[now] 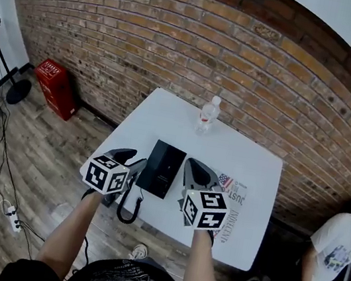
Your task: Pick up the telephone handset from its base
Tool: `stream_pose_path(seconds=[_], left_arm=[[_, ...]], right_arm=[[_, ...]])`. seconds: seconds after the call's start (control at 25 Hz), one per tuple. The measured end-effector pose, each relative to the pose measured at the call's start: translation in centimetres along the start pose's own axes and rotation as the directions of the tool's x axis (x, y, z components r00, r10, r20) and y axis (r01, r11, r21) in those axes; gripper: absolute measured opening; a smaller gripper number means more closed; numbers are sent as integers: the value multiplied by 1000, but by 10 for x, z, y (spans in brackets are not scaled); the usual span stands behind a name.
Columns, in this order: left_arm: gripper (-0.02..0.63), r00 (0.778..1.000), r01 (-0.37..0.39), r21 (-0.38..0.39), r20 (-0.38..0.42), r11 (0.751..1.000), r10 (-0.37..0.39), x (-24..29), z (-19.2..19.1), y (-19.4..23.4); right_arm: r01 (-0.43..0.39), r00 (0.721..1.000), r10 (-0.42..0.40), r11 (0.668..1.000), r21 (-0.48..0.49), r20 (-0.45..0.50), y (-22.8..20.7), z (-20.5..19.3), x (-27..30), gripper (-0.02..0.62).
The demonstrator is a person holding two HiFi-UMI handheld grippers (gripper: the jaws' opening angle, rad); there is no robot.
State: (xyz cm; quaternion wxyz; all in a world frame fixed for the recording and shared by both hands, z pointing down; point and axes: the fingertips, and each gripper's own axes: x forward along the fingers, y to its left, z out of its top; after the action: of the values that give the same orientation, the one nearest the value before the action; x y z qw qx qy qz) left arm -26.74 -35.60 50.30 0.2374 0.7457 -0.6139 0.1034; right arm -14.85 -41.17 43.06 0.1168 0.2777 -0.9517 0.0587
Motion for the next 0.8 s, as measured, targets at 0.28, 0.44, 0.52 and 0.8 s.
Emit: stream_pose_path(seconds=[0.28, 0.44, 0.52, 0.8], left_arm=[[172, 991, 99, -84, -77, 992, -106, 33, -23, 18], [176, 977, 162, -164, -111, 973, -182, 47, -37, 27], [176, 967, 195, -202, -124, 960, -222, 53, -44, 29], [176, 917, 315, -267, -162, 911, -365, 70, -59, 35]], right_arm=[[7, 1000, -6, 1000, 11, -23, -6, -8, 11, 0], [27, 999, -27, 1000, 1, -46, -7, -16, 9, 0], [52, 997, -52, 999, 3, -57, -8, -21, 7, 0], [146, 986, -143, 989, 30, -83, -2, -32, 10, 0]])
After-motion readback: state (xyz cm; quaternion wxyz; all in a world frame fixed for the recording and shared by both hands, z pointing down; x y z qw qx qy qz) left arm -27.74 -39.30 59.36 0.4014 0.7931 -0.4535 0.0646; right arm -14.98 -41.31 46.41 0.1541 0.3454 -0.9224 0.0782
